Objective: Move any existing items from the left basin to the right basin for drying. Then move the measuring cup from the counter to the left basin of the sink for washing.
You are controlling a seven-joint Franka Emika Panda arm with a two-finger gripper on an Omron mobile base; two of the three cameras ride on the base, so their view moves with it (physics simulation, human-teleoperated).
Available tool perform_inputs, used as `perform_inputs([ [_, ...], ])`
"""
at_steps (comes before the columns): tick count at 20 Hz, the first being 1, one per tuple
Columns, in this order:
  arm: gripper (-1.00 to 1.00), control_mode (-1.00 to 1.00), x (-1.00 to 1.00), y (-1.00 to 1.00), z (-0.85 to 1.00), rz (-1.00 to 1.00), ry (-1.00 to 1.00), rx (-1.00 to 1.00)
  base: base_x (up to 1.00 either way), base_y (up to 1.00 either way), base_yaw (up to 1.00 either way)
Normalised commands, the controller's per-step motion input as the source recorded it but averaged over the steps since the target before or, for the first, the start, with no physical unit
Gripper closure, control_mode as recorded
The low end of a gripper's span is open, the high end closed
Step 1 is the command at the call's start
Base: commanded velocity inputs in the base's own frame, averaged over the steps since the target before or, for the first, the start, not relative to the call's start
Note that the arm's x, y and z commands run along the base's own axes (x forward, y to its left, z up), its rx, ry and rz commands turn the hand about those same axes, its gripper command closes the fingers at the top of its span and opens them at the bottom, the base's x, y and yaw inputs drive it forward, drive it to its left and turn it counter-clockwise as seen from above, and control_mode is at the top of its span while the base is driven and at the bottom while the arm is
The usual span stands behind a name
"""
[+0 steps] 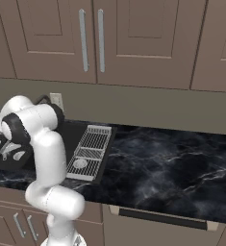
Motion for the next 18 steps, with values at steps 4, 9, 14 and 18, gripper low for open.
perform_inputs([
  [4, 1.00, -1.00, 0.01, 0.07, -0.19, -0.02, 0.00, -0.01, 0.00, 0.00, 0.00],
  [9, 1.00, -1.00, 0.02, 0.09, -0.14, -0.05, 0.00, -0.01, 0.00, 0.00, 0.00],
  [14, 1.00, -1.00, 0.05, 0.02, -0.11, -0.06, 0.00, 0.00, 0.00, 0.00, 0.00],
  [18, 1.00, -1.00, 0.09, 0.00, -0.12, -0.07, 0.01, 0.00, 0.00, 0.00, 0.00],
])
